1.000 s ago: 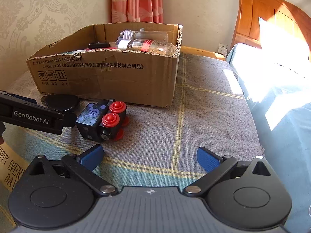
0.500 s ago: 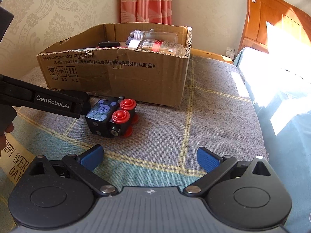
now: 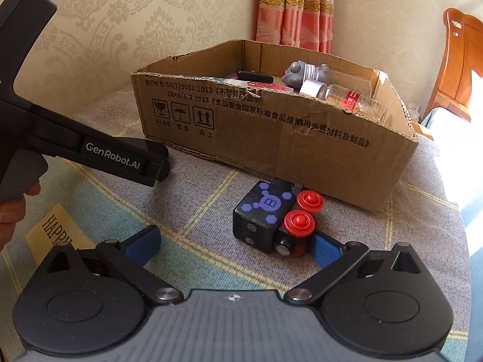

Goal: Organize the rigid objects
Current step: 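Close the left tool on the black oval piece while the right tool closes on the blue-black cube toy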

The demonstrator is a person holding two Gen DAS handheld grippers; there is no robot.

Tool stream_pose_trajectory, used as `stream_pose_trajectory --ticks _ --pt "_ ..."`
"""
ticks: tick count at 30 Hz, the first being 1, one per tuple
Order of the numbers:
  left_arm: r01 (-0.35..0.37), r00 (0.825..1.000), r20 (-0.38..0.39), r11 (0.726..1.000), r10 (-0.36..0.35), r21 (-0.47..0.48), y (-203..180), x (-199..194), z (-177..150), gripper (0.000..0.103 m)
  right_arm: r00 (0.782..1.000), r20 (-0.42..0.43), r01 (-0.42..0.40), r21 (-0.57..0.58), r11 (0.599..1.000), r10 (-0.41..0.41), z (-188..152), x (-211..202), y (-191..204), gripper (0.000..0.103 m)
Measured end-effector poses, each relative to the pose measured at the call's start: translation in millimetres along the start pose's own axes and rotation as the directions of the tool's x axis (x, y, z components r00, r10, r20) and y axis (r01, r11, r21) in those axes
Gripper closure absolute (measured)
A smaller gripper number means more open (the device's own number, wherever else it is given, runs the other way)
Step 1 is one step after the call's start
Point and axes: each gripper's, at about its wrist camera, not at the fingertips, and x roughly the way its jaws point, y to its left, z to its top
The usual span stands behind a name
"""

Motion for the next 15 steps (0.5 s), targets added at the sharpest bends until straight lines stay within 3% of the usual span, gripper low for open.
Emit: stream_pose_trajectory --ticks 11,15 --pt "0.010 1.000 0.009 1.000 -0.010 0.001 3.6 1.5 0.7 0.013 0.999 0.029 -0.028 -0.030 0.999 0.029 11.2 14.7 -1.9 0.000" --pt "0.010 1.000 0.009 1.000 -0.010 0.002 3.9 0.7 -0.1 0.013 0.999 0.044 0.018 0.012 1.000 -0.019 11.6 12.5 -11.2 0.014"
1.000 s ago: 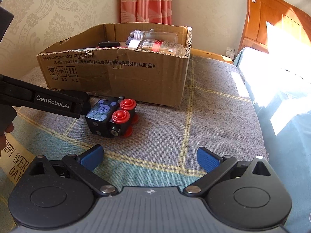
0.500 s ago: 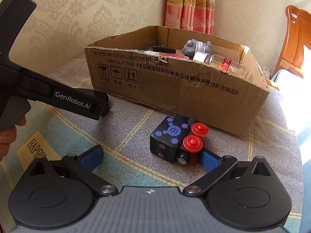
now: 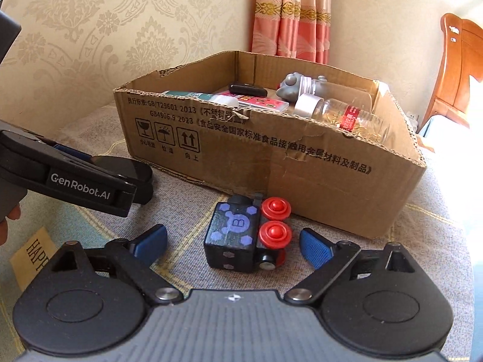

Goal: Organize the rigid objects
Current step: 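Close the left tool on the black oval piece while the right tool closes on the blue-black cube toy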

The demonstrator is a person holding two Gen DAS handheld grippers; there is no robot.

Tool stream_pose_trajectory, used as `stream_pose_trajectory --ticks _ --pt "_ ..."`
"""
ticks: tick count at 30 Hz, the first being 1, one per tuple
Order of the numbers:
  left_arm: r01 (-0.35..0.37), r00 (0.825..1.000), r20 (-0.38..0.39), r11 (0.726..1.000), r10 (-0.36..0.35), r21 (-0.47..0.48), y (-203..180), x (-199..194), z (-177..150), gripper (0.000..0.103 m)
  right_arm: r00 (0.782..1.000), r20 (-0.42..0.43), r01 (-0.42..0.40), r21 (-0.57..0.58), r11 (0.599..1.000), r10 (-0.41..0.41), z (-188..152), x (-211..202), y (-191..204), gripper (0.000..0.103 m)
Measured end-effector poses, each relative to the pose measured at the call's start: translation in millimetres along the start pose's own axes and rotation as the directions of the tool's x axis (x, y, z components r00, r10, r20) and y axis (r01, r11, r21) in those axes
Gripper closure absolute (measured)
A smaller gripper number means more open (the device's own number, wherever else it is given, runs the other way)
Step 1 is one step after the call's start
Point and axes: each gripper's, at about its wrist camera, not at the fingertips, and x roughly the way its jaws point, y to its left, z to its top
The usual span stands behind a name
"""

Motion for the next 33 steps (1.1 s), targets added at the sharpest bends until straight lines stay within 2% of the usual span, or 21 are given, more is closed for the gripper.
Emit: stream_pose_trajectory --ticks 4,5,17,19,21,28,30,33 --pt "-0.002 1.000 0.001 1.000 0.002 0.000 -0.5 0.0 0.0 0.013 0.999 0.007 0.042 0.033 0.999 -0.042 0.6 -3.2 -6.3 0.028" --pt "-0.003 1.000 0.002 1.000 0.003 0.000 -0.6 0.0 0.1 0.013 0.999 0.012 0.050 0.038 0.998 -0.051 0.3 -3.8 -6.9 0.034" --pt "-0.014 1.000 0.010 1.000 0.014 -0.006 -2.5 -1.2 -1.2 0.013 0.996 0.011 0.085 0.056 0.995 -0.086 3.7 0.0 -5.1 0.033" --pt "-0.013 1.000 0.011 1.000 0.013 -0.003 -2.5 -1.6 -1.7 0.013 0.996 0.007 0.087 0.052 0.995 -0.087 4.5 -0.4 -3.8 0.036" --pt "-0.011 1.000 0.009 1.000 0.011 0.003 -2.3 -2.0 -1.7 0.013 0.996 0.003 0.087 0.045 0.995 -0.087 4.7 -2.1 -2.6 0.043" --pt "-0.012 1.000 0.008 1.000 0.012 0.001 -3.3 -1.3 -1.2 0.013 0.996 0.000 0.090 0.051 0.995 -0.090 4.5 -2.5 -2.4 0.043" --pt "-0.010 1.000 0.008 1.000 0.010 0.002 -3.5 -1.4 -1.2 0.013 0.996 -0.001 0.091 0.048 0.995 -0.091 4.5 -3.6 -1.1 0.048" --pt "-0.004 1.000 0.017 1.000 0.004 0.013 -3.4 -3.0 -1.8 0.014 0.995 -0.006 0.102 0.032 0.994 -0.102 4.1 -6.6 1.3 0.048"
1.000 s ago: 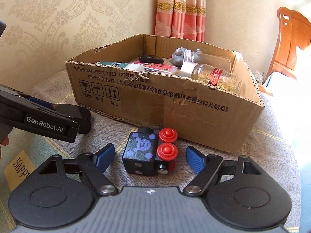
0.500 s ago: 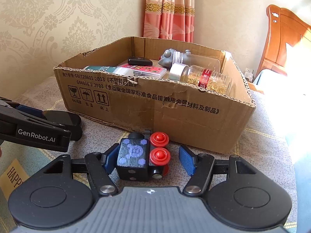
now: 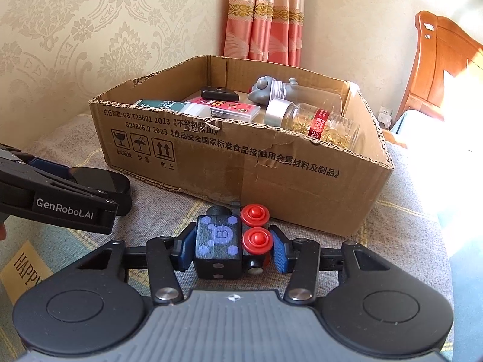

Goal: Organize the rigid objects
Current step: 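Close the left tool on the black oval piece while the right tool closes on the blue-black cube toy, then carry the black oval piece and cube toy into the box and open both tools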

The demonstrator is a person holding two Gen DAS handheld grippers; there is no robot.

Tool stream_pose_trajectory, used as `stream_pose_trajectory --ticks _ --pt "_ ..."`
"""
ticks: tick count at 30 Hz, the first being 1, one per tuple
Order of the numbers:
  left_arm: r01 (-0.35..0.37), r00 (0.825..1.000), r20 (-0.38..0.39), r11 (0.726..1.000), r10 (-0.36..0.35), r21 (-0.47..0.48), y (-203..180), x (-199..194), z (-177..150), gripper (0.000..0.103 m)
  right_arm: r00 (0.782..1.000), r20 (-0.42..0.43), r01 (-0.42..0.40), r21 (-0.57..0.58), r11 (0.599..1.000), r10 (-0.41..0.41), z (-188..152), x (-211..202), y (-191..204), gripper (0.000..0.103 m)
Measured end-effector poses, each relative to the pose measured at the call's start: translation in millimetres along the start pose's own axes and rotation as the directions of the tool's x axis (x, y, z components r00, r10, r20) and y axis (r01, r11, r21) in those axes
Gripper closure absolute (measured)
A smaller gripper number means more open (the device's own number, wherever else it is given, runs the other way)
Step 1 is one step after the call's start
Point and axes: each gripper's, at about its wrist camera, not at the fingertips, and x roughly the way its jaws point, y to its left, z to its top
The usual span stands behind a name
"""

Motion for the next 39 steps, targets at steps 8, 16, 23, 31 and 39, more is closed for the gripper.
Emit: stream_pose_trajectory --ticks 8,16,23,31,39 --pt "0.016 1.000 0.004 0.999 -0.016 0.038 0.6 -12.4 1.1 0.014 1.000 -0.003 -0.018 -0.026 1.000 0.018 -0.8 -19.8 -6.8 0.048" --pt "0.096 0.995 0.018 0.988 -0.099 0.124 -8.3 -50.2 10.1 0.014 0.998 0.015 -0.052 -0.085 0.995 0.053 12.1 -55.4 -21.9 0.048" --pt "0.113 0.987 0.089 0.976 -0.131 0.188 -25.2 -68.4 52.4 0.014 0.995 0.075 -0.065 -0.102 0.993 0.072 31.8 -75.8 -33.4 0.048" --pt "0.056 0.985 0.146 0.974 -0.090 0.217 -40.0 -31.0 106.4 0.014 0.993 0.099 -0.055 -0.117 0.992 0.067 51.3 -74.5 -38.3 0.048" --pt "0.055 0.979 0.176 0.971 -0.098 0.232 -35.8 -24.4 104.8 0.002 0.994 0.084 -0.059 -0.103 0.993 0.068 57.8 -69.9 -41.8 0.048"
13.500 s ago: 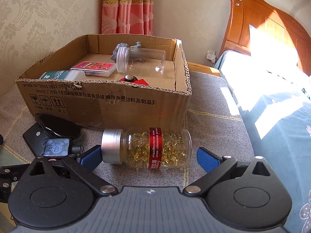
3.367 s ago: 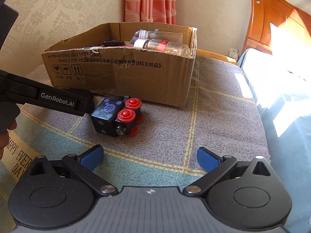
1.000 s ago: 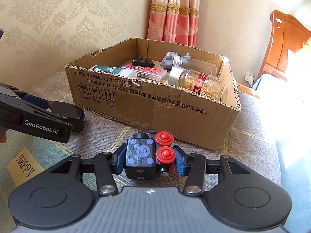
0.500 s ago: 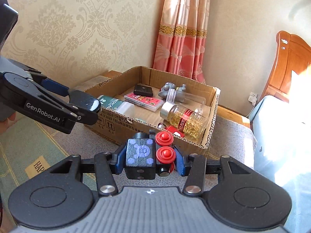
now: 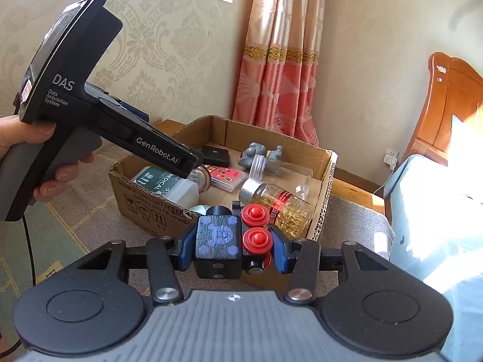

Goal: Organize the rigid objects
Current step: 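Carry the black oval piece and cube toy into the box and open both tools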

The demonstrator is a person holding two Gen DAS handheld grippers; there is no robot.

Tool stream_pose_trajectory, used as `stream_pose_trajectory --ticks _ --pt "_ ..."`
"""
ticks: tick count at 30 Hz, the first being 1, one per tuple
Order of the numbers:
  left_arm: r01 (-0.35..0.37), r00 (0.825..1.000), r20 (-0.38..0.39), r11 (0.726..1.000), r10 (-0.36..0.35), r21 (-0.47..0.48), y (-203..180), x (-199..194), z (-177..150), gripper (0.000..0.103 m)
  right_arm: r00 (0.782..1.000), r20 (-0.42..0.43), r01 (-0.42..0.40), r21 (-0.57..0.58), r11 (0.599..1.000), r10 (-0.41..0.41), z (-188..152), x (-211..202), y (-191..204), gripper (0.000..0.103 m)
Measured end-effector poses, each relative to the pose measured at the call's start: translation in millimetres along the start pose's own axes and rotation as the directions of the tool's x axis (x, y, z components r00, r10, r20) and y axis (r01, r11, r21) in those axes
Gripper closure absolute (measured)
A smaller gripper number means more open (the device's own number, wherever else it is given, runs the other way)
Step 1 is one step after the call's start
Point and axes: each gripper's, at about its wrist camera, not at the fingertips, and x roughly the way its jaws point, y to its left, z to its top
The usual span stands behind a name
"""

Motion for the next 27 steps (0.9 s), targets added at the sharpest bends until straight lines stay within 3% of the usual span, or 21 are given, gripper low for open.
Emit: stream_pose_trajectory --ticks 14,20,27 --pt "-0.046 0.998 0.049 0.995 0.050 -0.086 15.0 -74.3 -57.0 0.000 0.999 -0.031 -0.033 0.000 0.999 0.033 48.8 39.6 0.4 0.048" --pt "-0.032 0.998 0.054 0.995 0.038 -0.096 17.7 -85.5 -68.5 0.001 0.998 -0.054 -0.042 -0.022 0.999 0.041 78.9 75.5 11.8 0.048" --pt "-0.075 0.995 0.052 0.989 0.082 -0.126 28.2 -87.1 -79.2 0.001 0.994 -0.098 -0.059 -0.031 0.998 0.055 99.4 117.6 28.7 0.048"
